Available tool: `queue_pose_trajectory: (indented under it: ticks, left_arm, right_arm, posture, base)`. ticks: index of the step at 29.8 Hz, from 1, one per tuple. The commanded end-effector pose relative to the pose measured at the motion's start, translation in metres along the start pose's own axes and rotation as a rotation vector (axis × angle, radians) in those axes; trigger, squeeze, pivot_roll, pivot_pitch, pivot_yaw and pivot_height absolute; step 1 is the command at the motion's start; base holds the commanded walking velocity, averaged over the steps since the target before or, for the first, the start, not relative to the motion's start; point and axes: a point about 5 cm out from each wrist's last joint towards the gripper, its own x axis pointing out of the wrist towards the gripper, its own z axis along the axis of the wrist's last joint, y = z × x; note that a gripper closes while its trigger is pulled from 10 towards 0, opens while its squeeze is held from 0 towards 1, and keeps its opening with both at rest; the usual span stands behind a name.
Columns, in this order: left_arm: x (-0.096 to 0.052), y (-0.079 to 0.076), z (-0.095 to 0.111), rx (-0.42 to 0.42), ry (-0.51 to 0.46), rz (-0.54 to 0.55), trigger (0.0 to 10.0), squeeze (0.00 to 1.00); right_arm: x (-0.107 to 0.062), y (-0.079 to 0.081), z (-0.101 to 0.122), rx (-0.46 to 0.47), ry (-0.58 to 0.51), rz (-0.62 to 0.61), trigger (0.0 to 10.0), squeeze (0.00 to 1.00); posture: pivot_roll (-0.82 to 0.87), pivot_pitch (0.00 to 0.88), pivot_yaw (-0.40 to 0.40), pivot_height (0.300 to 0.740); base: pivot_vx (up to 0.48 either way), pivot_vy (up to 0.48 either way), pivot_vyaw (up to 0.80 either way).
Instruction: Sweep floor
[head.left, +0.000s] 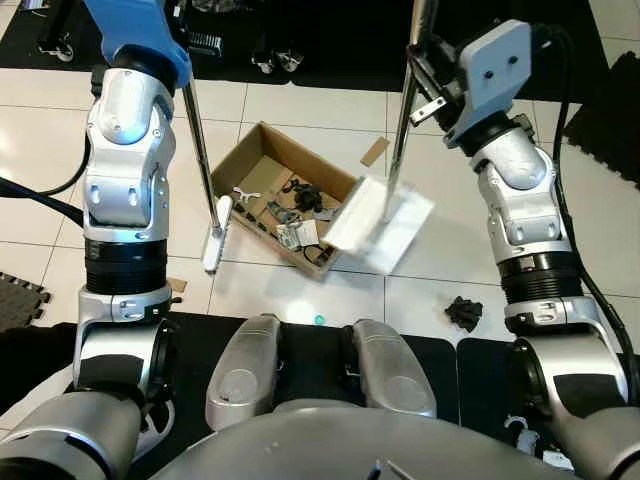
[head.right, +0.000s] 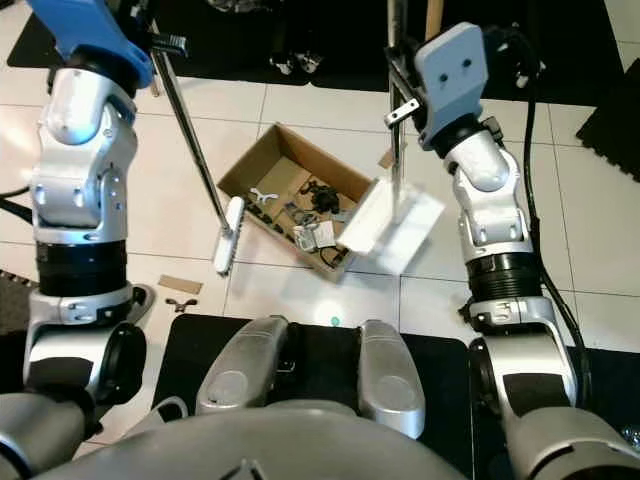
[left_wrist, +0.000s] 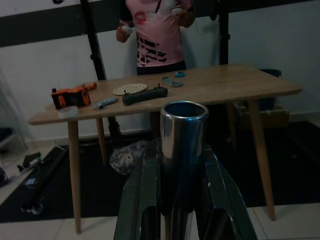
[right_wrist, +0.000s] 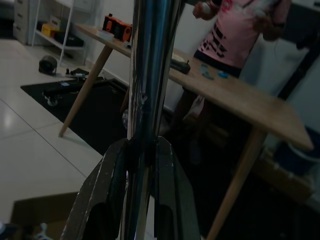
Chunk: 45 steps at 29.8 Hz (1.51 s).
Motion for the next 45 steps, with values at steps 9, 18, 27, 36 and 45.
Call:
queue_pose_trajectory:
  ticks: [9,18,27,36,45]
  left_arm:
    - [0.002,0.002,0.002,-0.107,0.010,0.024,10.0,0.00]
    - [0.007,0.005,0.008,-0.087,-0.004,0.022,10.0,0.00]
    - [0.008,0.011,0.008,-0.073,0.000,0.035,10.0,0.00]
    - [0.008,0.015,0.010,-0.064,-0.003,0.043,10.0,0.00]
    - [0.009,0.015,0.009,-0.065,-0.001,0.044,10.0,0.00]
  right_arm:
    - [0.006,-0.022,0.022,-0.048,-0.096,-0.029,10.0,0.00]
    - [0.004,-0.023,0.018,-0.149,-0.070,-0.003,10.0,0.00]
    - [0.007,-0.037,0.025,-0.280,-0.076,0.001,10.0,0.00]
    - [0.013,-0.039,0.031,-0.291,-0.094,0.017,10.0,0.00]
    - [0.006,-0.064,0.041,-0.256,-0.119,-0.042,10.0,0.00]
  posture:
    - [0.05,0.000,0.013,0.740]
    - [0.05,0.000,0.022,0.740]
    - [0.06,0.000,0.027,0.740]
    - [0.07,0.000,0.027,0.740]
    - [0.05,0.000,0.035,0.740]
  base:
    - [0.000,0.000,0.00]
    - [0.000,0.000,0.00]
    - [0.000,0.000,0.00]
    - [0.000,0.000,0.00]
    - [0.000,0.000,0.00]
